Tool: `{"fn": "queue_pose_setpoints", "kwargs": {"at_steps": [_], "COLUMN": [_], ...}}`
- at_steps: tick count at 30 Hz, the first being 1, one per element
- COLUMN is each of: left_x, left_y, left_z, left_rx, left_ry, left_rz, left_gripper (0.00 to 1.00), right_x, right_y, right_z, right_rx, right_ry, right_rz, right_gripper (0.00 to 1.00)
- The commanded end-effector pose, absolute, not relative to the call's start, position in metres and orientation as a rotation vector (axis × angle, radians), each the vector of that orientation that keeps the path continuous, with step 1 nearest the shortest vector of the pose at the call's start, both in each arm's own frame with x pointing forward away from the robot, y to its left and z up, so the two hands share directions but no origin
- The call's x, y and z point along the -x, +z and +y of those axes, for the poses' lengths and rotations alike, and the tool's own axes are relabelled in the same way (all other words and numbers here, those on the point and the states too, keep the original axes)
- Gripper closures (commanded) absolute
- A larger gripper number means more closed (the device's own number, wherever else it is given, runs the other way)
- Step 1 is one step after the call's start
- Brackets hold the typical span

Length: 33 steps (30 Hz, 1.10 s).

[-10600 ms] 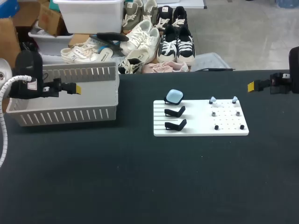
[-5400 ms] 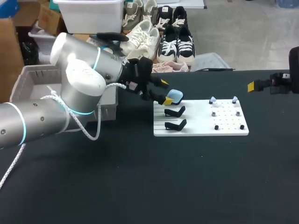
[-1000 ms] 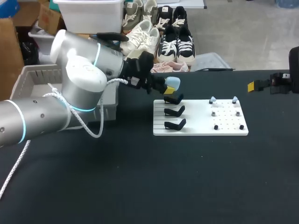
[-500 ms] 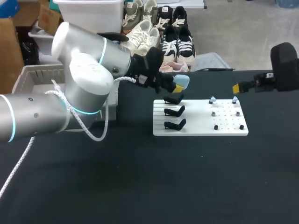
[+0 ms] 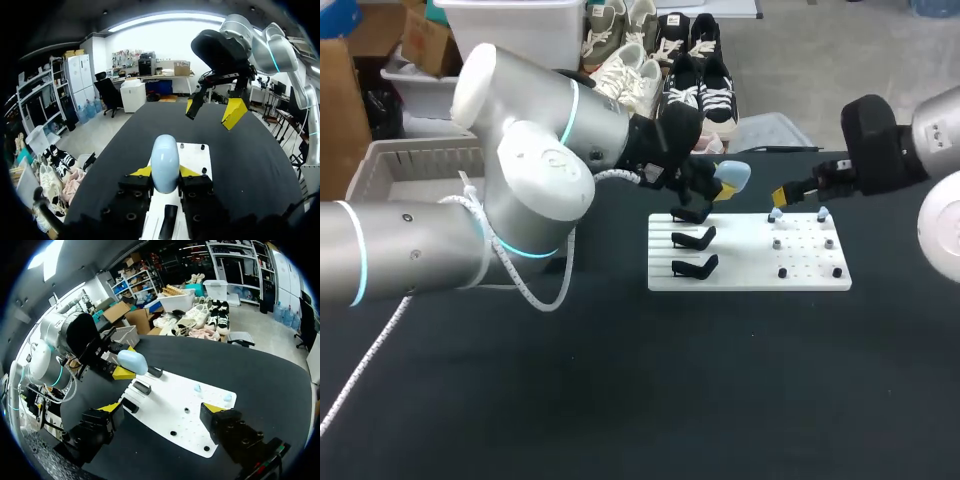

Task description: Pick up each earbud case from the left stands, insert the matching earbuds, close the lid, and place the case in the box.

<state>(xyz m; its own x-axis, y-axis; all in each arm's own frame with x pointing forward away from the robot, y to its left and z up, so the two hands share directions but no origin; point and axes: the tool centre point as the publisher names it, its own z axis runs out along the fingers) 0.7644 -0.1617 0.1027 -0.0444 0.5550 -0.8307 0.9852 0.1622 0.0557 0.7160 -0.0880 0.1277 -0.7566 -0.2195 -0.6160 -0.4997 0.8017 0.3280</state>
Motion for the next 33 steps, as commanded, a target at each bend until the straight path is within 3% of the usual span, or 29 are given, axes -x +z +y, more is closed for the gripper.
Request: {"fn": "queue_pose_setpoints", "kwargs": {"at_steps": [1, 33], "left_x": [-0.755, -0.732], "left_y": [0.104, 0.101], "left_z": [-0.166, -0.167], "left_rx": [-1.5, -1.59], "left_ry": [-0.683, -0.673], "left_rz": [1.695, 1.642], "left_gripper": [1.0, 1.0], "right_x": [-0.731, -0.745], "right_y": [0.121, 0.137], "right_z": [-0.081, -0.073], "right_rx": [0.589, 0.632], "right_ry": [0.792, 0.759], "right_rz": [2.408, 2.404], "right_gripper": [0.0, 0.0]}}
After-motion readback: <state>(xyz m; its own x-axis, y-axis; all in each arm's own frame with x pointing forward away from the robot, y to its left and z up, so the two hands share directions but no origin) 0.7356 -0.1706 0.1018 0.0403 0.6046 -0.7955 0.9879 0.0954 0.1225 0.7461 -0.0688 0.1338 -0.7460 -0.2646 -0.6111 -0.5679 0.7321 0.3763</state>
